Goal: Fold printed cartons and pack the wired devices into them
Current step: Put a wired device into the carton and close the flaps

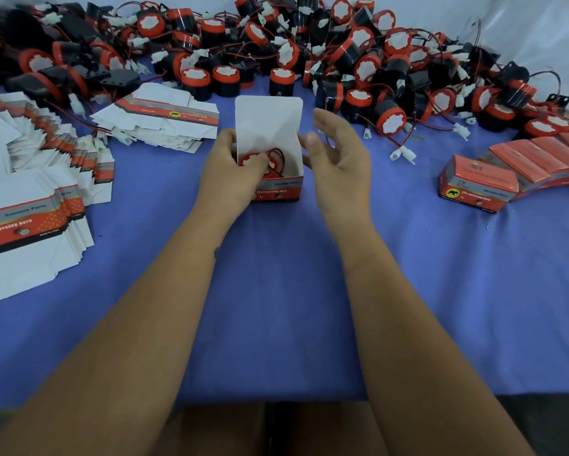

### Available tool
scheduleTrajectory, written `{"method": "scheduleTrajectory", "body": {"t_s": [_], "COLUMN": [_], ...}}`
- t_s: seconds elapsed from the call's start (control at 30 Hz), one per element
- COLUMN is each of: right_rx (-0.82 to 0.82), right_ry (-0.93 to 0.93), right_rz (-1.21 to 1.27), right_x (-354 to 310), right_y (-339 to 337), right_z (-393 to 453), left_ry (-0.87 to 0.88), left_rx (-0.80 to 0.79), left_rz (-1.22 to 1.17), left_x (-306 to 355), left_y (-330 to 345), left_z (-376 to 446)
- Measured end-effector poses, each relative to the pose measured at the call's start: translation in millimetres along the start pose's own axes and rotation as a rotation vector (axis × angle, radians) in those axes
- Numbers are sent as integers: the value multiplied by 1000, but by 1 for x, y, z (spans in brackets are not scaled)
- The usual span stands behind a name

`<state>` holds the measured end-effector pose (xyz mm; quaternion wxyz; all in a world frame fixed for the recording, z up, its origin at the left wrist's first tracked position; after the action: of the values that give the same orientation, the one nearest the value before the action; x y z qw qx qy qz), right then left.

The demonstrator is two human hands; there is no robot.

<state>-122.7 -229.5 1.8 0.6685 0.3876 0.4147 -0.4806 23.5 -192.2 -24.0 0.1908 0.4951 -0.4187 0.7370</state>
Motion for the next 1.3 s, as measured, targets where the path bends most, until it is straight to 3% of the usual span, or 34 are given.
{"method": "scheduleTrajectory", "body": {"t_s": [0.1, 0.27, 0.43, 0.5, 0.63, 0.83, 0.93, 1.07, 1.17, 1.3], "right_rx": [-32, -301, -294, -277, -196, 11, -147, -172, -249, -356], "right_ry": [8, -92, -48, -30, 5, -31, -93, 161, 236, 203], "right_rz": [-20, -274, -319, -286, -176, -129, -258, -21, 24, -120], "right_x": [6, 15, 19, 17, 13, 13, 15, 14, 13, 15], "right_y": [2, 15, 12, 14, 10, 4, 5, 1, -8, -10], "right_z": [1, -8, -3, -5, -3, 2, 6, 1, 1, 2], "left_ry": [30, 77, -70, -105, 60, 159, 170, 14, -52, 143], "left_rx": [4, -13, -87, -47, -61, 79, 58, -20, -116, -110], "left_rz": [-2, -28, -465, -393, -118, -45, -96, -256, -342, -27], "left_x": [-1, 1, 2, 2, 2, 3, 2, 0, -3, -4], "left_y": [1, 0, -12, -14, -8, -10, -11, -15, -20, -19], "left_z": [0, -2, -1, 1, -2, -2, -3, -2, 1, -2]}}
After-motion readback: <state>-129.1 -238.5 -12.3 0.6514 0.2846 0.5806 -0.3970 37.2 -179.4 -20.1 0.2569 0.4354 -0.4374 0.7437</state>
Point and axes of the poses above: each hand's wrist, its own z-axis towards the middle knuckle, its own y-axis out of the palm, x = y × z, the point moved 2 cm from there along z, towards the middle knuckle, and after that the axes turned 13 degrees about z, right-handed, at the moved point
